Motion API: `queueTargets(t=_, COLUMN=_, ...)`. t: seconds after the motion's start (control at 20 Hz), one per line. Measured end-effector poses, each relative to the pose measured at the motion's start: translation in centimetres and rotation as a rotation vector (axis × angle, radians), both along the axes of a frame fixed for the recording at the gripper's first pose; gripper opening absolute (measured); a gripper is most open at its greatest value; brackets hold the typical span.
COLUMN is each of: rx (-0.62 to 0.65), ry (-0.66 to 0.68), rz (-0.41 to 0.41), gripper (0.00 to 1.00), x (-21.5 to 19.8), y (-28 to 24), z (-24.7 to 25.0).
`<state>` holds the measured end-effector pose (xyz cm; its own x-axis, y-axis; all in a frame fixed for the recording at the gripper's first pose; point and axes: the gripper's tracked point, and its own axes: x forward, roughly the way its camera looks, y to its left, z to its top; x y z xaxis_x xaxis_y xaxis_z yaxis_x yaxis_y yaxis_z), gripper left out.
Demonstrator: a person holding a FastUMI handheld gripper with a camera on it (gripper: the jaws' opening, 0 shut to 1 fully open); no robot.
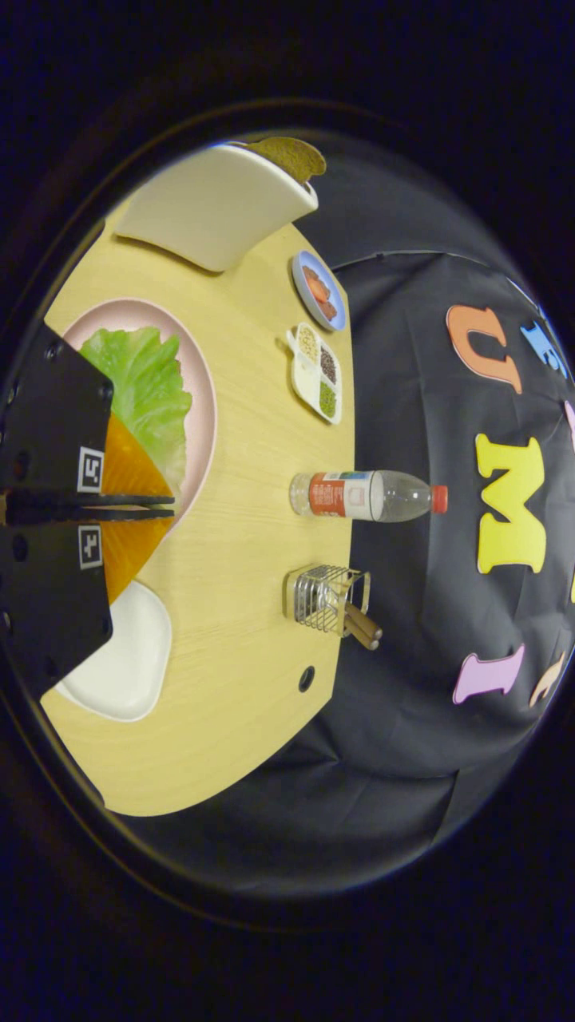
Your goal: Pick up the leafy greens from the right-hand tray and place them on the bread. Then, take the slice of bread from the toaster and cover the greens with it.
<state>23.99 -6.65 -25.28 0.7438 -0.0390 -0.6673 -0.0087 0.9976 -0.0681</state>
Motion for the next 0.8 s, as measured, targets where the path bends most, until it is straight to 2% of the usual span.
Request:
queueTargets(t=0.05, rx=0.005, ry=0.0, rz=-0.007, gripper=0.0, x=0.0, y=-0.2, z=0.1)
queueTargets(t=0.1, rx=0.002, ry=-0.009, rz=-0.015, gripper=0.05, x=-0.2, y=-0.3, z=0.4)
queueTargets(t=0.4, rx=-0.022, ry=-0.072, rz=-0.059, gripper=0.82, x=-2.1, y=-0.2, z=3.1)
queueTargets(t=0.5, rx=0.011, ry=-0.115, rz=-0.063, gripper=0.91, x=-3.1, y=0.7, z=4.8)
queueTargets(t=0.65, rx=0.016, ry=-0.183, rz=-0.091, gripper=0.98, x=-5.1, y=2.0, z=8.0)
queueTargets(t=0.8, rx=-0.005, ry=-0.253, rz=-0.112, gripper=0.97, x=-6.9, y=4.3, z=11.7)
